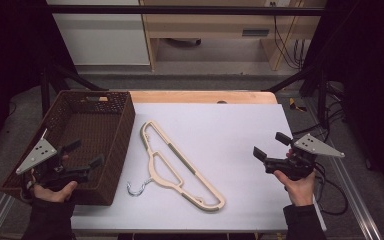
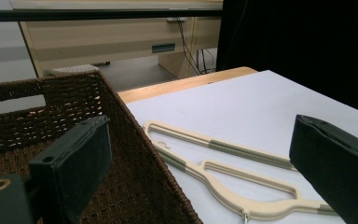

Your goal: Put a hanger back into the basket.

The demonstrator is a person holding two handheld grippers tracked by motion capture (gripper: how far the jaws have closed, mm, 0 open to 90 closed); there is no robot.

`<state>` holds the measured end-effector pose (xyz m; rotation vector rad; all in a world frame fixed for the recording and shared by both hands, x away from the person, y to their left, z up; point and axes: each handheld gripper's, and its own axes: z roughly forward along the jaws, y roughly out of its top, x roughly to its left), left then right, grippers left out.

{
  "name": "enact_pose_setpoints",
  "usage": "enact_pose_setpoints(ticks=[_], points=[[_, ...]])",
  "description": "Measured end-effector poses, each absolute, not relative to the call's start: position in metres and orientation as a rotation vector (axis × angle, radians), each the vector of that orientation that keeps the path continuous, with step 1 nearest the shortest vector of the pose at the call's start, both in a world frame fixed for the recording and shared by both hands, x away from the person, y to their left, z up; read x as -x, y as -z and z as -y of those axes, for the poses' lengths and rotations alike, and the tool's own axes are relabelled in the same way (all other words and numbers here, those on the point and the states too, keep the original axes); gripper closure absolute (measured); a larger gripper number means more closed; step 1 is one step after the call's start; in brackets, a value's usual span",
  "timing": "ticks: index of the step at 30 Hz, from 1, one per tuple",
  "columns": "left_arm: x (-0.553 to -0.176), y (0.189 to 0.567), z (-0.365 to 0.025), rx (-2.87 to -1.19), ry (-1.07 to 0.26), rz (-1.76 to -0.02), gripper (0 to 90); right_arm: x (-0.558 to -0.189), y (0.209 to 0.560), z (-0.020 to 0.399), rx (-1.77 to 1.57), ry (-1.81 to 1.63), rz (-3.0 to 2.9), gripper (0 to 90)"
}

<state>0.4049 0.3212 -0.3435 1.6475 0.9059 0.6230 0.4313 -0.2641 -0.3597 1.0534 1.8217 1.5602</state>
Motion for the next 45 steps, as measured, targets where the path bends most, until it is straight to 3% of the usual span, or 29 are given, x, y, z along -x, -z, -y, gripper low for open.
enact_pose_setpoints(ticks=[11,22,33,39,45], points=[[-0.407,0.347,-0.323,-1.664,-0.626,-0.914,5.4,-0.429,0.353,0.239,-0.983,-1.479,-1.941,6.7],[-0.407,0.348,-0.323,-1.666,-0.627,-0.915,5.6,-0.428,0.360,0.161,-0.821,-1.361,-2.256,16.1],[-0.407,0.348,-0.324,-1.670,-0.634,-0.913,5.7,-0.426,0.383,0.116,-0.797,-1.236,-2.474,22.7],[-0.407,0.348,-0.321,-1.673,-0.633,-0.911,5.8,-0.425,0.406,0.094,-0.815,-1.203,-2.587,29.7],[-0.408,0.350,-0.318,-1.686,-0.631,-0.909,5.9,-0.424,0.433,0.073,-0.811,-1.106,-2.688,42.5]])
